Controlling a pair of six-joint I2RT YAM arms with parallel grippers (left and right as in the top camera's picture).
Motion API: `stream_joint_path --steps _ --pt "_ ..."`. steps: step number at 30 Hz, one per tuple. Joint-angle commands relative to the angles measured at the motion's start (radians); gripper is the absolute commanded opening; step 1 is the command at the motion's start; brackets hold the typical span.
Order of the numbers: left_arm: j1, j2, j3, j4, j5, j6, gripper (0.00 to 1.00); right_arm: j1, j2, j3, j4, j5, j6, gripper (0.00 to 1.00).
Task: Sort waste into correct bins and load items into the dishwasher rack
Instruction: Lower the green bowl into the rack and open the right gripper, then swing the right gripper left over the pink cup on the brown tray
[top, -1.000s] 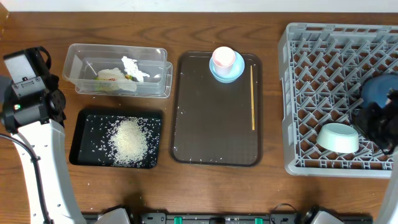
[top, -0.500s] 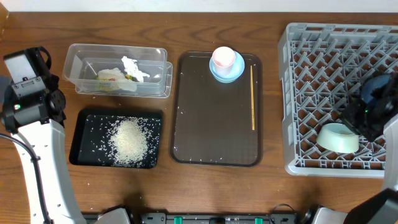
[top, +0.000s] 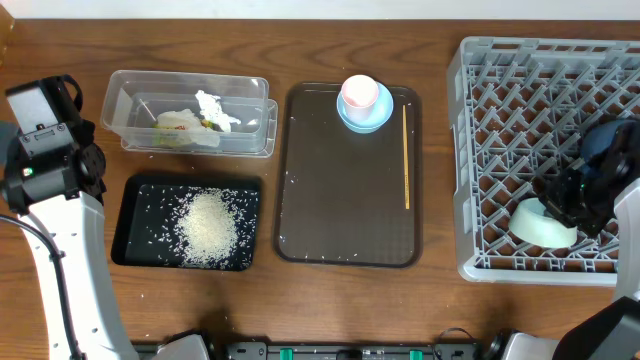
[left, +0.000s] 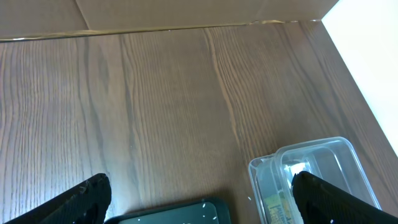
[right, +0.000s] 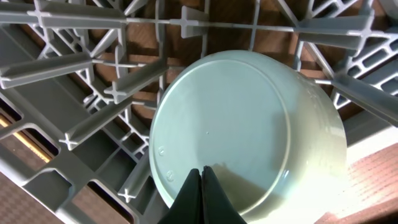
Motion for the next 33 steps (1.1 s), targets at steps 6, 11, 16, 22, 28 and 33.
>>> stream_joint_path --steps 6,11,16,22,28,33 --pt "0.005 0.002 0.003 -0.003 -0.002 -0.004 0.95 0.008 -0.127 0.002 -0.046 0.106 0.022 0.01" --pt "0.005 0.002 0.003 -0.003 -0.002 -0.004 0.95 0.009 -0.184 0.002 -0.103 0.126 0.04 0.01" --pt "0.005 0.002 0.003 -0.003 -0.002 -0.005 0.95 0.009 -0.2 0.002 -0.11 0.125 0.04 0.01" --pt "0.005 0.002 0.003 -0.003 -0.002 -0.005 0.95 0.009 -0.184 -0.017 -0.058 0.127 0.05 0.01" --pt "0.005 0.002 0.003 -0.003 -0.002 -0.005 0.95 0.009 -0.155 -0.12 0.058 0.13 0.071 0.01" --pt "0.005 0.002 0.003 -0.003 -0.002 -0.004 0.95 0.009 -0.147 -0.151 0.069 0.129 0.082 0.01"
